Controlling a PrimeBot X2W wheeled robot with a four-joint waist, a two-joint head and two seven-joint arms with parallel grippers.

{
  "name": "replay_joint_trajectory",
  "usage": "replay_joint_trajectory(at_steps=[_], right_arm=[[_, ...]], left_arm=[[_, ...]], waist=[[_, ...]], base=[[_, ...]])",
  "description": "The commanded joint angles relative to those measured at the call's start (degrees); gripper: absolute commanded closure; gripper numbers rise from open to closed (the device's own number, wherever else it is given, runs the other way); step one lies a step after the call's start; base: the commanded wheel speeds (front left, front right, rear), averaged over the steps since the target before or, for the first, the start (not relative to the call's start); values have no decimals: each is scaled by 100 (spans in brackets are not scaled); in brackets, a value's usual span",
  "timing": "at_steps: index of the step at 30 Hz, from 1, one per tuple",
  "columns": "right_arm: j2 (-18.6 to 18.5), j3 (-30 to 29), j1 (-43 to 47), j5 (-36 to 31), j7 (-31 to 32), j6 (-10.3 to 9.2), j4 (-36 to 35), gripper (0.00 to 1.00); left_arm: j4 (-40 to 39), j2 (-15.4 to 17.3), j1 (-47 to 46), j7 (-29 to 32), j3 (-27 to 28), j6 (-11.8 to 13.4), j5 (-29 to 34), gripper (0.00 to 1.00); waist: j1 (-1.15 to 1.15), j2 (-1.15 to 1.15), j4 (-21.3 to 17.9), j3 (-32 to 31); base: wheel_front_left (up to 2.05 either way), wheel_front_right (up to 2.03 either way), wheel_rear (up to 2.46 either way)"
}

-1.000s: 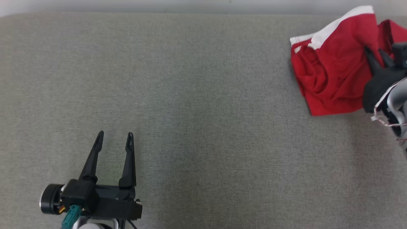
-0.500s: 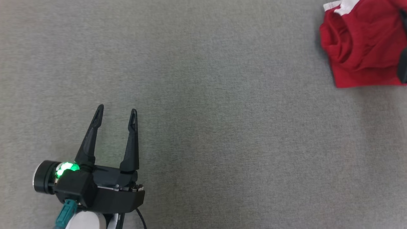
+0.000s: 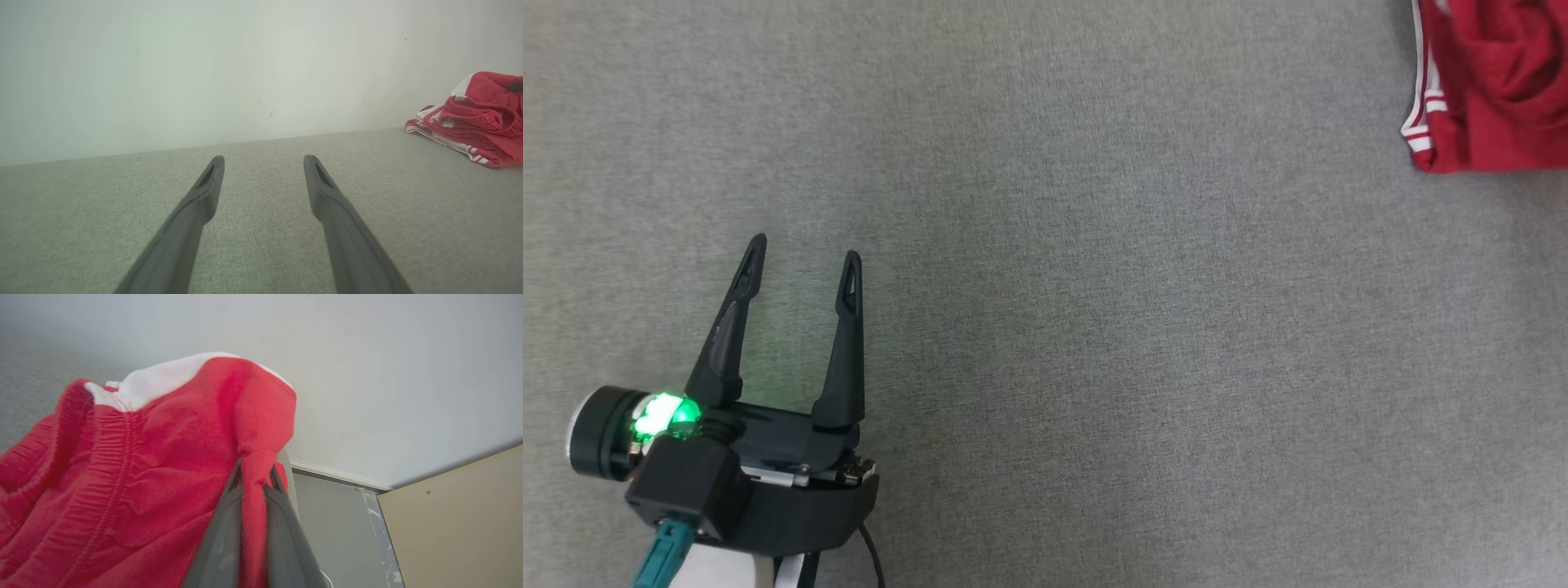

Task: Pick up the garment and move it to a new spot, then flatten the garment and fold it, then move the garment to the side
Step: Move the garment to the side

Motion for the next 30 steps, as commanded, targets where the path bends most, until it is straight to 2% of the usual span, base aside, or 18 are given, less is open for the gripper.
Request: replay_joint_trajectory(at_steps=[1, 15, 16, 17, 18, 26, 30], right_arm=[[-18, -21, -68, -60, -40, -16, 10, 100], [190, -381, -302, -509, -198, -16, 624, 100], [192, -395, -326, -570, -235, -16, 639, 77], [205, -423, -342, -603, -242, -16, 664, 48], [217, -459, -349, -631, -235, -16, 704, 0], [343, -592, -439, -947, -320, -16, 771, 0], [367, -625, -357, -1108, -589, -16, 668, 0]], left_arm=[[-36, 30, -37, -12, 5, -36, 16, 0], [-142, 129, -124, -12, 38, -26, 16, 0], [-134, 124, -124, -12, 45, -27, 23, 0], [-127, 121, -125, -12, 47, -27, 28, 0], [-120, 117, -126, -12, 54, -27, 26, 0], [-3, 80, -69, -12, 133, -27, -4, 0], [71, 17, -2, -12, 159, -27, -46, 0]], waist=[[-1, -1, -67, 116], [-1, -1, -77, 339], [-1, -1, -77, 340], [-1, -1, -77, 339], [-1, -1, -78, 337], [-1, -1, -90, 192], [-1, -1, -32, -21]], base=[[0, 0, 0], [0, 0, 0], [0, 0, 0], [0, 0, 0], [0, 0, 0], [0, 0, 0], [0, 0, 0]])
